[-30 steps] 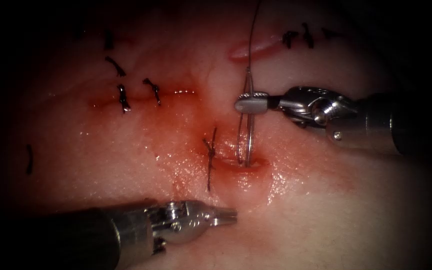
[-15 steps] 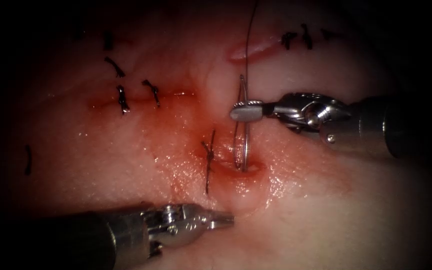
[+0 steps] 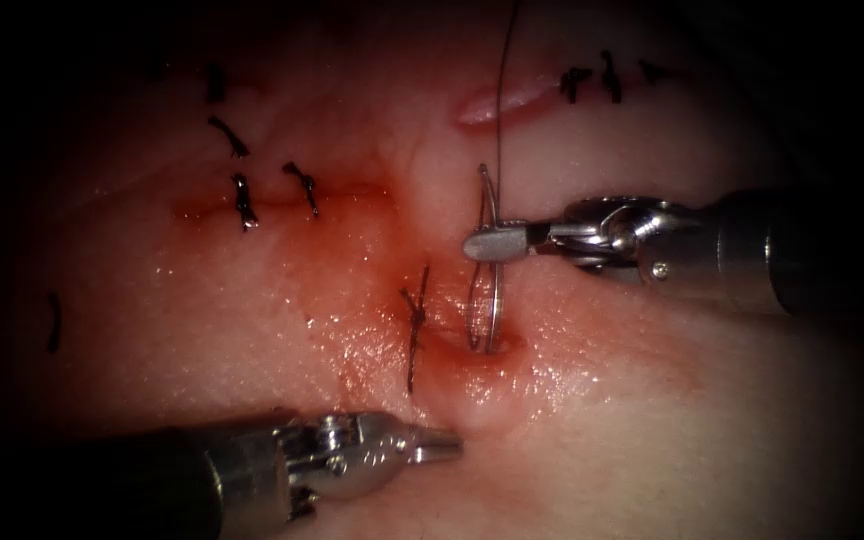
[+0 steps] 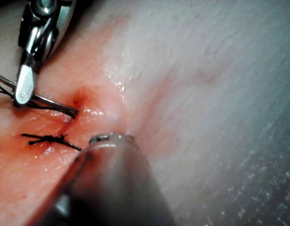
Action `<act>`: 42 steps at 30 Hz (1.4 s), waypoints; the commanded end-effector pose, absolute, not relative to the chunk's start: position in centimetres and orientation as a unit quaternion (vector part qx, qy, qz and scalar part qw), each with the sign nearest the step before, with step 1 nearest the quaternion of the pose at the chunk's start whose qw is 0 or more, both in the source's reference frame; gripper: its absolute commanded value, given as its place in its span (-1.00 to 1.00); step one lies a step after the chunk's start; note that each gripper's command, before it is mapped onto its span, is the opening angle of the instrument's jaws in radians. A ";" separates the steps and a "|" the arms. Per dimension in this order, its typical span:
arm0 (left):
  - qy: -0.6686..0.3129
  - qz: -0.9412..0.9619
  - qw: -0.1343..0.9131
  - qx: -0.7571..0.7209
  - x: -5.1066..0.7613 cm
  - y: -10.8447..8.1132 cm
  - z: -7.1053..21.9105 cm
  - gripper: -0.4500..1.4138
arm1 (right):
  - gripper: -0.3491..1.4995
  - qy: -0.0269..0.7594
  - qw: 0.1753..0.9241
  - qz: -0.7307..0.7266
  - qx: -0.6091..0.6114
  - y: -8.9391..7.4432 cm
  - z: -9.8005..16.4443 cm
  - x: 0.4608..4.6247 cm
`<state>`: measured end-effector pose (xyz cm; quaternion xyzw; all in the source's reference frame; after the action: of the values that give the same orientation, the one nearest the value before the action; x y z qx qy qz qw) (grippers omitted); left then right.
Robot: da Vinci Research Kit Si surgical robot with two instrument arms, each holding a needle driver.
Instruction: Wound Closure
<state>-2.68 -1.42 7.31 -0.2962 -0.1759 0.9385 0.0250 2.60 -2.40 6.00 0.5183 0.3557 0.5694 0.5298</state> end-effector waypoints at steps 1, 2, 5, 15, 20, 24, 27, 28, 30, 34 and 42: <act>-0.175 0.938 0.024 -0.297 -2.74 -1.4 7.4 -0.46 | -1.00 0.358 0.523 0.565 0.528 -2.4 6.0 2.75; -0.176 0.938 0.024 -0.297 -2.74 -1.4 7.4 -0.46 | -1.00 0.359 0.515 0.565 0.536 -2.5 6.0 2.77; -0.176 0.938 0.024 -0.297 -2.73 -1.4 7.4 -0.46 | -1.00 0.358 0.513 0.558 0.545 -2.6 6.0 2.83; -0.176 0.938 0.023 -0.297 -2.72 -1.4 7.4 -0.50 | -1.00 0.350 0.491 0.572 0.556 -2.6 5.8 2.85; -0.177 0.938 0.022 -0.296 -2.72 -1.4 7.4 -0.51 | -1.00 0.335 0.468 0.583 0.573 -2.7 5.9 2.86; -0.177 0.938 0.022 -0.296 -2.72 -1.4 7.4 -0.51 | -1.00 0.334 0.435 0.588 0.595 -2.7 5.9 2.86; -0.177 0.938 0.022 -0.296 -2.72 -1.4 7.4 -0.51 | -1.00 0.336 0.406 0.588 0.614 -2.7 6.0 2.86; -0.177 0.938 0.022 -0.296 -2.71 -1.4 7.4 -0.51 | -1.00 0.335 0.395 0.588 0.622 -2.7 6.0 2.86; -0.177 0.938 0.022 -0.296 -2.71 -1.4 7.4 -0.51 | -1.00 0.331 0.380 0.586 0.634 -2.7 6.0 2.88; -0.177 0.938 0.022 -0.296 -2.71 -1.4 7.4 -0.53 | -1.00 0.323 0.367 0.582 0.650 -2.8 5.9 2.92; -0.177 0.938 0.022 -0.296 -2.71 -1.4 7.4 -0.55 | -1.00 0.310 0.340 0.584 0.668 -2.9 5.8 2.97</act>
<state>-2.65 -1.40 7.33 -0.2960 -0.1773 0.9383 0.0222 2.86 -2.92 5.77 0.6684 0.3087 0.5864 0.3378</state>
